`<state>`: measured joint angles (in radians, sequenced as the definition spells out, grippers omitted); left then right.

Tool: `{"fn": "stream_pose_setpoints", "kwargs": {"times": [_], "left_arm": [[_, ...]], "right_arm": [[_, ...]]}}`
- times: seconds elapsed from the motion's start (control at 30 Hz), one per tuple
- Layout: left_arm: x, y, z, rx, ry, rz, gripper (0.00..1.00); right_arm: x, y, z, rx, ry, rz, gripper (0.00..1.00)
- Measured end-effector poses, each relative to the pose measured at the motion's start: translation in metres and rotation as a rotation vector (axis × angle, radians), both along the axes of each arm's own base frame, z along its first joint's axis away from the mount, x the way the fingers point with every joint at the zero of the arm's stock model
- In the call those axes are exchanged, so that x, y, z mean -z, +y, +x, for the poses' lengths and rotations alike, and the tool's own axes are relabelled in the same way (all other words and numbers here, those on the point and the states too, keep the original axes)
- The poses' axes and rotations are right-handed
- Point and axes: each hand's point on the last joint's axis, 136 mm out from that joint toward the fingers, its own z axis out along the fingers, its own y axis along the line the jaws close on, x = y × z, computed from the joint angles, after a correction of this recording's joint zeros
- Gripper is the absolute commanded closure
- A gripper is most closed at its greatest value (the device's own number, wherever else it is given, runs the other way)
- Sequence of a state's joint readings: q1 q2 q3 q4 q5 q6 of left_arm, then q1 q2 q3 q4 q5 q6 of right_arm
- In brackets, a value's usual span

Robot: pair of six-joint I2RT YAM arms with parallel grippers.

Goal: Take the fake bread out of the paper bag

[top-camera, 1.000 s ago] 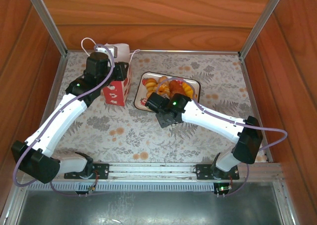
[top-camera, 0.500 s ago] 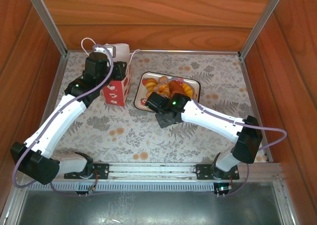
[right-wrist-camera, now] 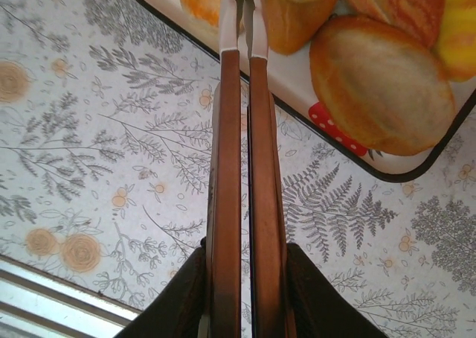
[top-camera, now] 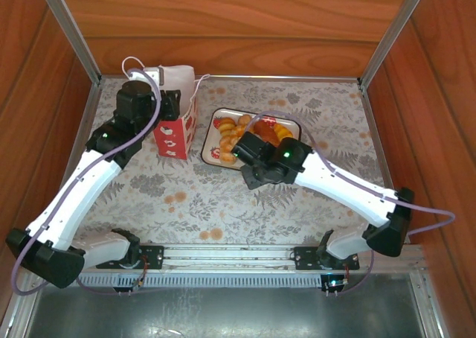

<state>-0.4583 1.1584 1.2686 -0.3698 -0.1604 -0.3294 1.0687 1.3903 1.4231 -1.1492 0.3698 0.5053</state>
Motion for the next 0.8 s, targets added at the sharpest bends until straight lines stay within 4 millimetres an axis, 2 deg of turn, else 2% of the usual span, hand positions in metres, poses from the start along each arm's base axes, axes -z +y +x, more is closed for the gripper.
{"fn": "stream_pose_setpoints", "kwargs": {"times": [0.1,0.23,0.3,0.37,0.47,0.57,0.63,0.8], "left_arm": [[-0.015,0.013,-0.010,-0.035,-0.045,0.000,0.50],[-0.037,0.038,-0.028,-0.106,-0.118,0.000,0.50],[-0.042,0.052,-0.036,-0.151,-0.146,0.001,0.49],[-0.043,0.066,-0.042,-0.204,-0.161,0.006,0.49],[-0.035,0.088,-0.047,-0.283,-0.161,0.018,0.49],[-0.021,0.109,-0.049,-0.361,-0.143,0.028,0.49],[-0.008,0.125,-0.052,-0.424,-0.125,0.029,0.49],[0.016,0.155,-0.060,-0.547,-0.095,0.008,0.48]], "right_arm": [[-0.029,-0.013,-0.001,0.014,-0.068,0.059,0.82],[-0.068,-0.045,0.005,0.083,-0.189,0.135,0.80],[-0.078,-0.067,0.013,0.154,-0.231,0.143,0.79],[-0.078,-0.090,0.025,0.241,-0.257,0.135,0.79],[-0.056,-0.126,0.041,0.378,-0.247,0.082,0.78],[-0.025,-0.150,0.053,0.465,-0.206,0.014,0.76],[-0.003,-0.163,0.061,0.509,-0.172,-0.016,0.75],[0.040,-0.180,0.079,0.563,-0.103,-0.003,0.73]]}}
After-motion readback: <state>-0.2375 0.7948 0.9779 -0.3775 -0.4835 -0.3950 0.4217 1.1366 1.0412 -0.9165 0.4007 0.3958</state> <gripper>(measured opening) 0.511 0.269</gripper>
